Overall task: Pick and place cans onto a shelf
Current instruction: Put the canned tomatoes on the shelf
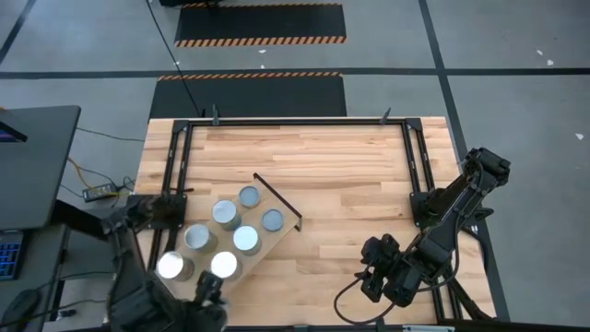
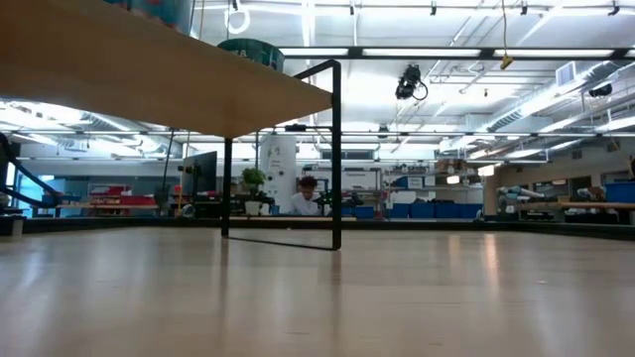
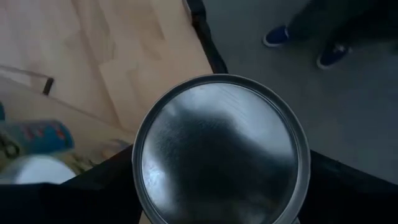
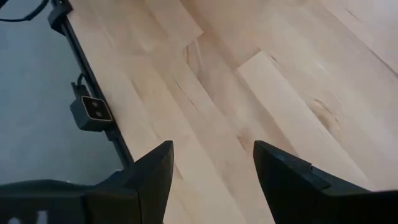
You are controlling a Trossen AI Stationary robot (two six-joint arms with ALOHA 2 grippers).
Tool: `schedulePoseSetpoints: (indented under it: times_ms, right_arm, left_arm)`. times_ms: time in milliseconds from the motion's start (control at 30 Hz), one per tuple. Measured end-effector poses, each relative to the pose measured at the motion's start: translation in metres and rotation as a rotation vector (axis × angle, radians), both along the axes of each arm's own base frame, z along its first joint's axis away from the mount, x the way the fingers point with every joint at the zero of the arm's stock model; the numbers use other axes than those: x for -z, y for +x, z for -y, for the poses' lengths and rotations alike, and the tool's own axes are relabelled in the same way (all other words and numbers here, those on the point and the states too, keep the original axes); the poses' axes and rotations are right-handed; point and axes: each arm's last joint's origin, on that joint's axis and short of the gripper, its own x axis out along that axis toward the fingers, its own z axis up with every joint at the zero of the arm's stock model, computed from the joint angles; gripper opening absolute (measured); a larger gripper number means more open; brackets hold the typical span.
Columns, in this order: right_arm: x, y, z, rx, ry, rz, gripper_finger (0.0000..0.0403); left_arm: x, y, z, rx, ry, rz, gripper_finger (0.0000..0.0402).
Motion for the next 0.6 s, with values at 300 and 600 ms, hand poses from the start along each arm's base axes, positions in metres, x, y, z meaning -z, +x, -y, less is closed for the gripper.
schedulePoseSetpoints:
  times_ms: [300, 600]
  right_arm:
    - [0.0, 0.005, 0.004, -0.014, -0.022, 0.0, 0.0229]
    - [-0.001, 0.014, 0.011, -0.063, -0.059, 0.007, 0.0229]
  left_arm:
    - [-0.002, -0.016, 0.008, -0.08, -0.025, 0.038, 0.0311]
    - [0.006, -0.025, -0.013, -0.106, -0.019, -0.041, 0.0311]
